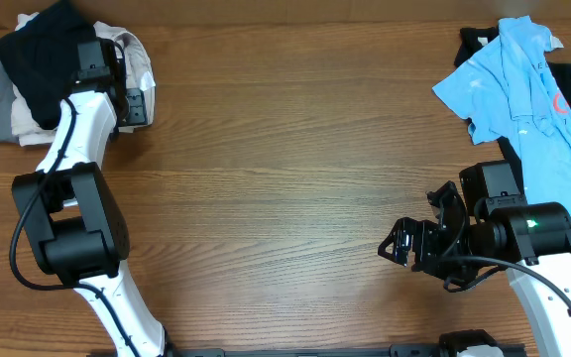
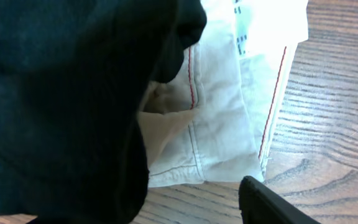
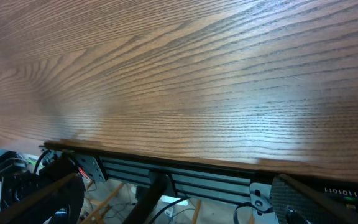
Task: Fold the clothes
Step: 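Press the black shirt down on the stack with the left gripper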
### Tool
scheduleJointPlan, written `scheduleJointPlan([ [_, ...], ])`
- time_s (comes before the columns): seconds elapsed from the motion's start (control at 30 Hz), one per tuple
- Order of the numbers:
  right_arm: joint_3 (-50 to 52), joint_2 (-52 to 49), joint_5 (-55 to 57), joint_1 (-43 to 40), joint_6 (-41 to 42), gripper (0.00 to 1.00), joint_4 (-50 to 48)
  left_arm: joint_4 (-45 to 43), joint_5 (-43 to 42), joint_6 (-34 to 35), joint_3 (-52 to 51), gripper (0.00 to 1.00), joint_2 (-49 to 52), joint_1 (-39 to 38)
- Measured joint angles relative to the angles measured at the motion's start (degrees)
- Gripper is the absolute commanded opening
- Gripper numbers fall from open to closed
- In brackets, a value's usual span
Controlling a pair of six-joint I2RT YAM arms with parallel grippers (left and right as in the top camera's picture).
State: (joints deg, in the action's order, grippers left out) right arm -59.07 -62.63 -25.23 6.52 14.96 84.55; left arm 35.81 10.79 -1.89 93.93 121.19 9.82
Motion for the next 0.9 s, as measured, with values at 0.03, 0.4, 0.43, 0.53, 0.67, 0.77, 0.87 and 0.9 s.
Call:
scheduleJointPlan([
  [0.03, 0.0, 0.0, 0.0, 0.0, 0.0, 1.00, -0.1, 0.2, 0.0, 0.0, 0.0, 0.62, 0.0, 0.0],
  [0.4, 0.0, 0.0, 0.2, 0.0, 0.0, 1.00, -0.2, 1.6, 0.8, 0.2, 0.0, 0.62, -0.3, 0.0],
  [0.43, 0.0, 0.0, 0.2, 0.0, 0.0, 1.00, -0.1, 1.5, 1.0, 0.2, 0.0, 0.63, -0.3, 0.0],
  [0.53, 0.0, 0.0, 0.7, 0.0, 0.0, 1.00, -0.2, 0.2, 1.7, 0.2, 0.0, 0.66, -0.5, 0.0],
  [0.67, 0.0, 0.0, 1.0, 0.0, 0.0, 1.00, -0.2, -2.2, 2.4, 0.2, 0.0, 0.68, -0.7, 0.0],
  [0.77, 0.0, 0.0, 1.2, 0.0, 0.0, 1.00, -0.4, -3.5, 2.3, 0.0, 0.0, 0.69, -0.7, 0.0],
  [0.87, 0.0, 0.0, 1.3, 0.0, 0.0, 1.00, -0.6, -4.4, 1.9, -0.3, 0.0, 0.70, -0.7, 0.0],
  [0.9, 0.0, 0.0, 1.3, 0.0, 0.0, 1.00, -0.5, -4.6, 1.9, -0.4, 0.0, 0.70, -0.7, 0.0],
])
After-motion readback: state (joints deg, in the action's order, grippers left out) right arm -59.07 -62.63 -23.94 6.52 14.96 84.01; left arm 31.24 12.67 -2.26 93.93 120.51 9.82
